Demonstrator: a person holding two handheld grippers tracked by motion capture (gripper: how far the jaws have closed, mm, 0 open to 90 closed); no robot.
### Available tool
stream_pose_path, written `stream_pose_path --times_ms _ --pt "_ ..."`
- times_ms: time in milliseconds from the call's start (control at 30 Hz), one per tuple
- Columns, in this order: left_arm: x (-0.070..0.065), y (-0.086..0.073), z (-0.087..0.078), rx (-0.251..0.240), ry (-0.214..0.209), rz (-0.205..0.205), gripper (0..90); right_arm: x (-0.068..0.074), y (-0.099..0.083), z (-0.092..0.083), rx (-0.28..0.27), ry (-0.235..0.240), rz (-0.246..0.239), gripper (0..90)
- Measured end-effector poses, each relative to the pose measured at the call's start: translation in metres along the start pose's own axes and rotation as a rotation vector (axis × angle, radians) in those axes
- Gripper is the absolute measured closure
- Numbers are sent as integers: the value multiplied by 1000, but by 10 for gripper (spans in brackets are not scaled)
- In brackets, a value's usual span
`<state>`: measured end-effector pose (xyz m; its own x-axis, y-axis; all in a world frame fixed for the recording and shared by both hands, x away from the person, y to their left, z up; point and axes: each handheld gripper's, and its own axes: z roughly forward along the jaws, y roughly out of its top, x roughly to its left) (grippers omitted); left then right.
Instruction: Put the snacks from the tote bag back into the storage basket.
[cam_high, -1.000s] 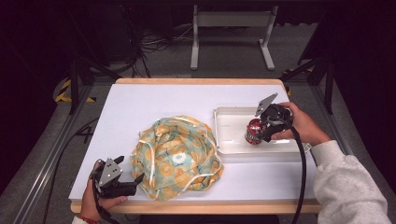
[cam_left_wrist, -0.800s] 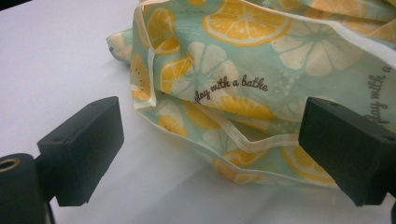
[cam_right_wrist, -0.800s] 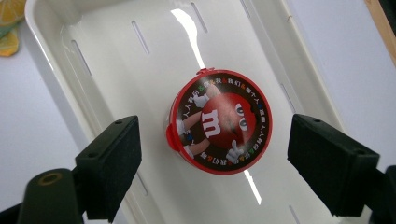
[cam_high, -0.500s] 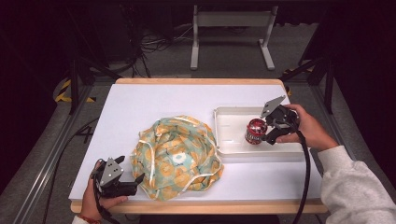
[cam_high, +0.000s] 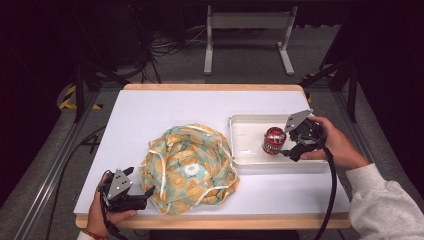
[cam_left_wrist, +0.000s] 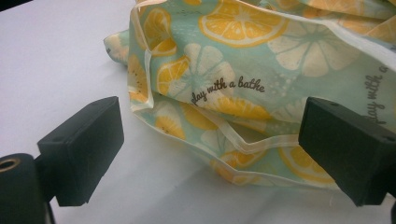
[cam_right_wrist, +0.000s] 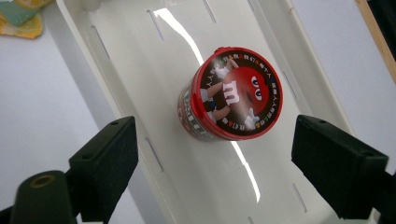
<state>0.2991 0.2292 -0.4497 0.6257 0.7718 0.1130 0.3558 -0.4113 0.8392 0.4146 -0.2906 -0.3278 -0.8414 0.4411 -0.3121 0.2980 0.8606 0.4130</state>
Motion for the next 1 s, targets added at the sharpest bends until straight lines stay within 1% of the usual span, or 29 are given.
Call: stream_pose_path --times_ms 67,133,367,600,633,700,733,767,833,967,1000 --pt "0 0 0 0 -1 0 74 1 -3 -2 -8 5 10 144" --pt "0 0 0 2 -4 0 74 3 -5 -3 -16 -5 13 142" --pt "-1 0 1 2 -4 2 74 8 -13 -4 -33 -2 28 132" --pt "-1 0 1 4 -5 0 74 16 -25 -6 -52 -27 51 138" --pt "-1 0 1 4 -5 2 73 17 -28 -7 -59 -22 59 138" --pt "-1 0 1 7 -5 3 74 19 -32 -8 -78 -30 57 136" --pt "-1 0 1 9 -6 3 74 19 -35 -9 -81 -29 66 132" --pt "-1 0 1 11 -7 3 74 20 -37 -10 -89 -41 69 134" --pt "-1 0 1 10 -7 7 74 22 -41 -11 -110 -45 84 132" --pt "-1 0 2 13 -9 6 74 25 -51 -13 -124 -55 101 131" --pt "-1 0 2 14 -9 7 74 26 -52 -13 -125 -65 105 131"
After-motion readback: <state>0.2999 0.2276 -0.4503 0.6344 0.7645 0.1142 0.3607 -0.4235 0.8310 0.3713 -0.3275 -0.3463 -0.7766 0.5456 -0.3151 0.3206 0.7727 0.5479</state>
